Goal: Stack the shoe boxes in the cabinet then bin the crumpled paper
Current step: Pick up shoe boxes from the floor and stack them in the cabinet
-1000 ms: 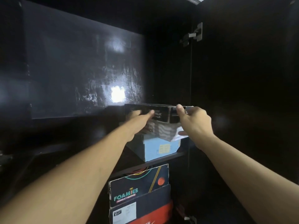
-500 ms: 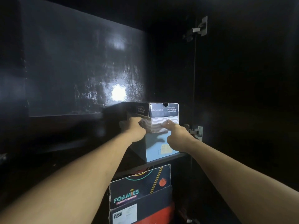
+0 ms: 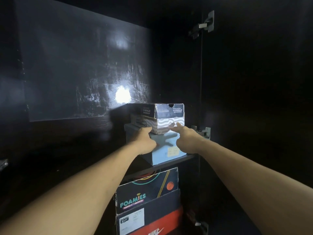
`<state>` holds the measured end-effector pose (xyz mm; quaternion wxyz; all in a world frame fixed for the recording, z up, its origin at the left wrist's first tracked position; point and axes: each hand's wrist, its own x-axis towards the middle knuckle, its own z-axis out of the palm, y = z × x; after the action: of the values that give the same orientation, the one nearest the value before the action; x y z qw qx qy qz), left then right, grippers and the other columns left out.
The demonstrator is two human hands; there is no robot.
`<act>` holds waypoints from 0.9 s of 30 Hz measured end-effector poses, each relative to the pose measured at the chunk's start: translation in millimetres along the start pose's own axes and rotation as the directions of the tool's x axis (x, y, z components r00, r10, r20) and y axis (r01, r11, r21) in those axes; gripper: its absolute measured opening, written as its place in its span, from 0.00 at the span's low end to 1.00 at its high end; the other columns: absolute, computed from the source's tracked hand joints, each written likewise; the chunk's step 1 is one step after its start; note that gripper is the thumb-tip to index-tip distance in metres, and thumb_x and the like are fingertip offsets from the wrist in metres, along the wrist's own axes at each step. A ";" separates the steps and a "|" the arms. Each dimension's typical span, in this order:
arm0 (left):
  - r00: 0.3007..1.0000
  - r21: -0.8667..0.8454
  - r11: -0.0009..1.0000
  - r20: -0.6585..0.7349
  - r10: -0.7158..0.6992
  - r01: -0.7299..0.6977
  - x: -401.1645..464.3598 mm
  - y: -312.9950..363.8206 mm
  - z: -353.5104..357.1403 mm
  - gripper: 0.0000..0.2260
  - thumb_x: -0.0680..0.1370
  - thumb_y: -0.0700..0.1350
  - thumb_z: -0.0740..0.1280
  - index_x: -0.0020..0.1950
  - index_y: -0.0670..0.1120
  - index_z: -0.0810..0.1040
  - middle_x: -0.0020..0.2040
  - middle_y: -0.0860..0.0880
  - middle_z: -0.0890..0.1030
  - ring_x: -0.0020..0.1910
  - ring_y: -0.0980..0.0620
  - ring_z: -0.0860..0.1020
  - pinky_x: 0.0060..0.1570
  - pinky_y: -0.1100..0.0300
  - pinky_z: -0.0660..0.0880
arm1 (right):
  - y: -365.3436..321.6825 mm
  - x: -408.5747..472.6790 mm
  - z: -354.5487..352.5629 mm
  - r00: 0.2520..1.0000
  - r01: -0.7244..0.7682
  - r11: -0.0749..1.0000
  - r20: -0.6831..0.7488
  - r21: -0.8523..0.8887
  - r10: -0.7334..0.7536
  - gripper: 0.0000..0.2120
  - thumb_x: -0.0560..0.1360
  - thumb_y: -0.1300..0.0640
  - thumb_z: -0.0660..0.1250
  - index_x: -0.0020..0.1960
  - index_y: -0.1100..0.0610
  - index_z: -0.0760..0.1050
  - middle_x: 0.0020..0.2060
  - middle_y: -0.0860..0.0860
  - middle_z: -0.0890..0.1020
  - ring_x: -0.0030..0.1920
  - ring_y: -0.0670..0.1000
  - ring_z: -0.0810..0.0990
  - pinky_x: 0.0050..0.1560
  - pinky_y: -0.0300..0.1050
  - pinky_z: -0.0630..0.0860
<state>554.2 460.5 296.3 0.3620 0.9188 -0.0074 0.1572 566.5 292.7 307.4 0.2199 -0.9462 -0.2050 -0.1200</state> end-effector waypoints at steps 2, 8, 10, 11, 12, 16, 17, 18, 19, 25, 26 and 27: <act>0.999 0.014 0.999 -0.039 0.033 -0.033 -8.8 5.1 0.0 0.26 0.75 0.39 0.68 0.72 0.48 0.69 0.55 0.46 0.79 0.48 0.48 0.77 0.36 0.63 0.72 | 7.8 -10.6 -6.1 0.999 -0.043 0.997 -0.022 0.065 0.044 0.30 0.76 0.67 0.55 0.77 0.52 0.62 0.75 0.54 0.63 0.59 0.54 0.76 0.41 0.37 0.73; 0.994 0.044 0.993 0.021 0.105 -0.106 -51.1 38.1 23.3 0.30 0.73 0.44 0.73 0.73 0.47 0.67 0.70 0.46 0.71 0.64 0.46 0.72 0.54 0.62 0.70 | 40.4 -79.0 -37.2 0.990 -0.121 0.991 -0.059 0.061 0.125 0.22 0.76 0.62 0.66 0.70 0.54 0.73 0.66 0.52 0.76 0.62 0.53 0.77 0.56 0.40 0.73; 0.985 0.083 0.989 0.134 0.113 -0.125 -65.0 49.1 38.4 0.30 0.73 0.46 0.73 0.73 0.47 0.67 0.71 0.47 0.70 0.66 0.46 0.72 0.62 0.57 0.70 | 56.7 -106.4 -47.2 0.983 -0.173 0.982 -0.053 0.080 0.177 0.21 0.76 0.60 0.68 0.68 0.55 0.74 0.64 0.51 0.78 0.63 0.52 0.77 0.56 0.39 0.72; 0.971 0.098 0.985 0.203 0.122 -0.144 -72.9 56.7 48.7 0.30 0.72 0.47 0.74 0.73 0.47 0.68 0.70 0.47 0.71 0.66 0.46 0.72 0.64 0.55 0.70 | 65.7 -125.1 -53.2 0.977 -0.203 0.974 -0.053 0.096 0.209 0.20 0.76 0.58 0.69 0.68 0.55 0.75 0.63 0.51 0.79 0.61 0.52 0.79 0.53 0.38 0.74; 0.954 0.102 0.981 0.271 0.130 -0.163 -80.7 65.0 59.9 0.31 0.71 0.49 0.75 0.72 0.47 0.70 0.69 0.48 0.73 0.65 0.47 0.73 0.64 0.54 0.71 | 74.8 -143.9 -58.1 0.970 -0.232 0.966 -0.047 0.112 0.238 0.20 0.75 0.58 0.70 0.67 0.55 0.76 0.62 0.52 0.80 0.57 0.52 0.81 0.49 0.39 0.77; 0.844 0.100 0.967 0.515 0.151 -0.235 -118.0 98.7 114.5 0.30 0.69 0.52 0.77 0.68 0.46 0.74 0.62 0.48 0.78 0.58 0.51 0.76 0.61 0.58 0.71 | 114.5 -227.8 -70.5 0.925 -0.379 0.920 0.002 0.099 0.381 0.17 0.74 0.56 0.71 0.62 0.57 0.79 0.54 0.54 0.83 0.43 0.57 0.84 0.41 0.49 0.84; 0.813 0.102 0.962 0.562 0.153 -0.252 -127.5 105.7 131.2 0.30 0.68 0.53 0.77 0.67 0.46 0.74 0.62 0.49 0.79 0.58 0.51 0.77 0.62 0.58 0.71 | 127.1 -248.9 -72.0 0.909 -0.417 0.905 0.019 0.083 0.417 0.16 0.74 0.56 0.71 0.61 0.57 0.79 0.53 0.54 0.83 0.43 0.58 0.84 0.42 0.51 0.84; 0.783 0.100 0.957 0.602 0.159 -0.271 -137.2 112.5 147.7 0.30 0.68 0.54 0.77 0.67 0.46 0.75 0.62 0.49 0.79 0.59 0.51 0.77 0.63 0.57 0.71 | 140.8 -269.2 -72.9 0.892 -0.452 0.890 0.036 0.060 0.451 0.15 0.74 0.56 0.71 0.60 0.57 0.80 0.52 0.56 0.84 0.42 0.58 0.83 0.42 0.52 0.84; 0.747 0.087 0.953 0.643 0.169 -0.291 -148.4 120.5 166.6 0.31 0.67 0.54 0.78 0.67 0.46 0.76 0.61 0.49 0.80 0.59 0.51 0.78 0.64 0.57 0.71 | 155.9 -291.7 -74.0 0.869 -0.493 0.869 0.054 0.030 0.491 0.15 0.74 0.56 0.71 0.60 0.56 0.80 0.51 0.57 0.84 0.40 0.58 0.83 0.42 0.53 0.84; 0.521 -0.027 0.933 0.823 0.225 -0.359 -218.2 167.9 277.9 0.33 0.69 0.52 0.77 0.70 0.43 0.72 0.63 0.46 0.78 0.62 0.50 0.76 0.63 0.58 0.71 | 243.9 -428.9 -80.5 0.674 -0.738 0.674 0.098 0.038 0.732 0.18 0.74 0.55 0.72 0.63 0.56 0.78 0.53 0.56 0.84 0.47 0.56 0.84 0.44 0.50 0.84; 0.479 -0.047 0.930 0.847 0.230 -0.364 -230.3 176.0 293.9 0.34 0.70 0.52 0.76 0.71 0.43 0.71 0.65 0.45 0.77 0.63 0.50 0.75 0.64 0.58 0.70 | 256.1 -449.9 -81.5 0.644 -0.764 0.643 0.092 0.047 0.759 0.17 0.74 0.55 0.72 0.62 0.56 0.79 0.52 0.56 0.85 0.48 0.56 0.84 0.44 0.49 0.83; 0.440 -0.065 0.928 0.867 0.235 -0.368 -241.9 184.2 309.4 0.34 0.70 0.52 0.76 0.72 0.43 0.70 0.65 0.45 0.76 0.63 0.50 0.75 0.64 0.58 0.70 | 266.6 -469.7 -82.1 0.614 -0.789 0.613 0.085 0.045 0.784 0.17 0.73 0.54 0.73 0.61 0.56 0.80 0.50 0.55 0.85 0.48 0.55 0.84 0.43 0.48 0.83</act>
<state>388.5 93.8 134.2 0.2133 0.8784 -0.3400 -0.2597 256.1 -121.3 132.4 0.2811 -0.9339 0.2197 0.0237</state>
